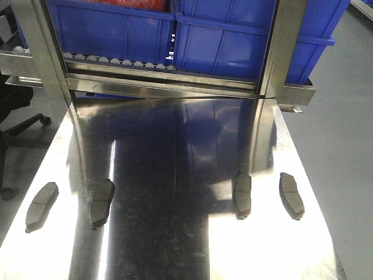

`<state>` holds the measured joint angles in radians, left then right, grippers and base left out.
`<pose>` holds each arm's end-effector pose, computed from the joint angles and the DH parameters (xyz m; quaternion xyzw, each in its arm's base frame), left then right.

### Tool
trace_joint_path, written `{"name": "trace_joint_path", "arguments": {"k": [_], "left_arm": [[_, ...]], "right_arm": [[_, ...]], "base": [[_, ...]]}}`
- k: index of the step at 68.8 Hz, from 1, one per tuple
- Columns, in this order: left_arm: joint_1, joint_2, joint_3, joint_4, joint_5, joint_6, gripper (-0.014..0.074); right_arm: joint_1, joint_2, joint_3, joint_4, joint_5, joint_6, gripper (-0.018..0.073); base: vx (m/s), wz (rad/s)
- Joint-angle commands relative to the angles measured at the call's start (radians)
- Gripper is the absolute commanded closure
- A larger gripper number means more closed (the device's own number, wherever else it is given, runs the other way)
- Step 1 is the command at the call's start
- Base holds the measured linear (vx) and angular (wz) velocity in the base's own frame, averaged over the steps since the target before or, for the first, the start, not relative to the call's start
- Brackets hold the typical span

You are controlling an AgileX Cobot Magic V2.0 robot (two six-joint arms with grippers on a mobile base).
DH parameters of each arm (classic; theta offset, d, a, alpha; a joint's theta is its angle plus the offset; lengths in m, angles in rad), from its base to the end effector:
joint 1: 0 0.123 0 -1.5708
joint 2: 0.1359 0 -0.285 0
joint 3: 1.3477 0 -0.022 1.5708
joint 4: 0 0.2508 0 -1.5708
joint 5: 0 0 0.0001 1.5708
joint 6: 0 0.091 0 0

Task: Move and align brake pads A on conveyor

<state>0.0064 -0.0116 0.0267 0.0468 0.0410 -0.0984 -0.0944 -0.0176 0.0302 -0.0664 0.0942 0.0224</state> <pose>0.0567 0.0005 0.2011 -0.0209 0.6957 -0.0156 0.7179 0.0561 -0.0059 0.1954 0.0203 0.7136 -0.0505 0.6984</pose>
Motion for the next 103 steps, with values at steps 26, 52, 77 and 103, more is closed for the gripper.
{"name": "trace_joint_path", "arguments": {"k": [26, 52, 77, 103], "left_arm": [[-0.009, -0.015, 0.023, -0.003, -0.075, -0.007, 0.0603], [-0.009, -0.015, 0.023, -0.003, -0.075, -0.007, 0.0603], [-0.009, -0.015, 0.012, -0.004, -0.102, -0.007, 0.0603], [-0.009, 0.19, -0.27, -0.02, 0.075, -0.039, 0.0603]], "right_arm": [[-0.002, -0.008, 0.003, -0.008, -0.073, -0.006, 0.0569], [-0.002, -0.008, 0.003, -0.008, -0.073, -0.006, 0.0569], [-0.002, -0.008, 0.003, -0.008, -0.073, -0.006, 0.0569], [-0.002, -0.008, 0.003, -0.008, -0.073, -0.006, 0.0569]], "base": [[0.0, 0.0], [0.0, 0.0], [0.0, 0.0], [0.0, 0.0]]}}
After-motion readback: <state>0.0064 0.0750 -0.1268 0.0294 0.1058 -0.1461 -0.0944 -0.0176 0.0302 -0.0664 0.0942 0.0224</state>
